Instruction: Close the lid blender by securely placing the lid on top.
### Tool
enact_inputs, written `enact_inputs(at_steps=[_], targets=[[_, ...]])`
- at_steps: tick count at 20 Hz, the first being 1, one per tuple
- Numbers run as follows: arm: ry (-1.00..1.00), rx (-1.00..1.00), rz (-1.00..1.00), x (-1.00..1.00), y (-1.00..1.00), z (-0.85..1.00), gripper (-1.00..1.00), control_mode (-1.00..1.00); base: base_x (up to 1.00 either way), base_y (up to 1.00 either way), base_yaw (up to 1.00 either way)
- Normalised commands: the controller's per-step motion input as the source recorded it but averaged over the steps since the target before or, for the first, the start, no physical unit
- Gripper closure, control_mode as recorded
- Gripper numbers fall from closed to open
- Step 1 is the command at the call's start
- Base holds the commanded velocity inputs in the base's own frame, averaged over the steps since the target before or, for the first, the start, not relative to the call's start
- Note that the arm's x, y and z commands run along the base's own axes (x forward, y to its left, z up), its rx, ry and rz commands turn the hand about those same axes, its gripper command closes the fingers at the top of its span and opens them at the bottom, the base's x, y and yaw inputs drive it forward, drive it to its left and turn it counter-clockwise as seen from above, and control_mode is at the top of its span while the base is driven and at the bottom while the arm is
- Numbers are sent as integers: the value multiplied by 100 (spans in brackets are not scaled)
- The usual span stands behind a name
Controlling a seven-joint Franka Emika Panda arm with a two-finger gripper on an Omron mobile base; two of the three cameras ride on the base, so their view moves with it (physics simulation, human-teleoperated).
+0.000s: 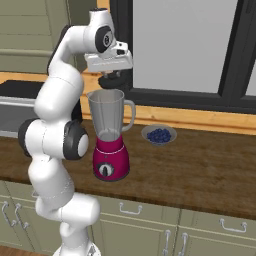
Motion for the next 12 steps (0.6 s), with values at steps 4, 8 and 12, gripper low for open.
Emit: enact_inputs(at_steps=[4, 8, 12], targets=[[5, 0, 13, 13, 0, -3, 100, -100, 0, 0, 0], [0, 0, 16, -6, -14, -30, 100, -100, 0, 0, 0], [0, 0, 16, -5, -18, -28, 100, -100, 0, 0, 0]])
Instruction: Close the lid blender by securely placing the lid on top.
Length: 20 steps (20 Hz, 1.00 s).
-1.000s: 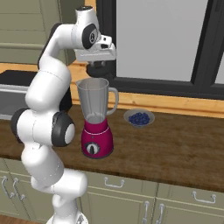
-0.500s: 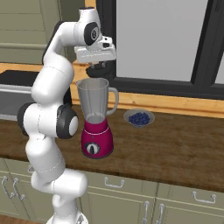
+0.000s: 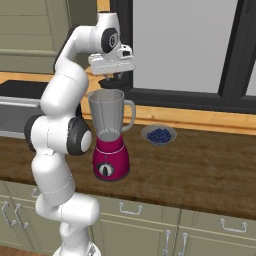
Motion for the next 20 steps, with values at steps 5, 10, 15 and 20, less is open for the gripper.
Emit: enact_inputs(at_steps=[5, 10, 15, 20], targets=[[-1, 0, 14, -13, -18, -22, 100, -100, 0, 0, 0], [-1, 0, 1, -15, -5, 0, 100, -100, 0, 0, 0], [-8, 2, 2, -72, -37, 0, 100, -100, 0, 0, 0], [-4, 0, 3, -64, -22, 0, 100, -100, 0, 0, 0]])
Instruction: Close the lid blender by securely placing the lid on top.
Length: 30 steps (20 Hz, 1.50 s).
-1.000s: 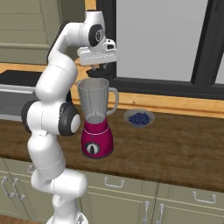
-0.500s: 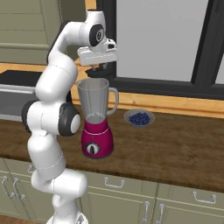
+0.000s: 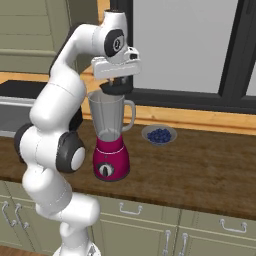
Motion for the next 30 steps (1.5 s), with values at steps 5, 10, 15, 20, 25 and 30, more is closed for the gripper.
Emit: enact_inputs(at_steps=[5, 10, 15, 20, 25, 30], targets=[[-6, 0, 6, -39, 0, -1, 100, -100, 0, 0, 0], [-15, 0, 6, 1, 17, -2, 100, -100, 0, 0, 0], [-9, 0, 2, 6, 27, 0, 100, -100, 0, 0, 0], [0, 0, 0, 0, 24, 0, 100, -100, 0, 0, 0], [4, 3, -1, 0, 15, 5, 100, -100, 0, 0, 0], [3, 1, -1, -1, 16, 7, 100, -100, 0, 0, 0]])
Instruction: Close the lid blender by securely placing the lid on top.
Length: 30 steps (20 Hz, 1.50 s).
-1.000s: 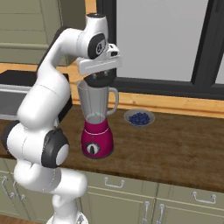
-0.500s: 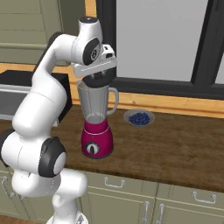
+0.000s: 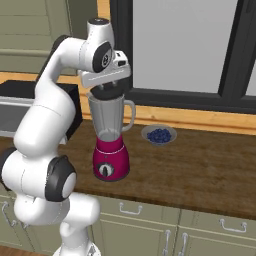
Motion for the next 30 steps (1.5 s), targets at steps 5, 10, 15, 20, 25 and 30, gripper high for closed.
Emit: enact_inputs(at_steps=[5, 10, 15, 20, 25, 30], targets=[[2, 1, -4, 0, 25, 2, 100, -100, 0, 0, 0], [-4, 0, -3, 0, 1, -12, 100, -100, 0, 0, 0], [-7, 1, -5, 0, 0, -18, 100, -100, 0, 0, 0], [-6, 0, -2, -2, 0, -17, 100, -100, 0, 0, 0], [4, 0, 0, -8, 0, -5, 100, -100, 0, 0, 0], [21, 0, 0, 0, 0, 9, 100, -100, 0, 0, 0]])
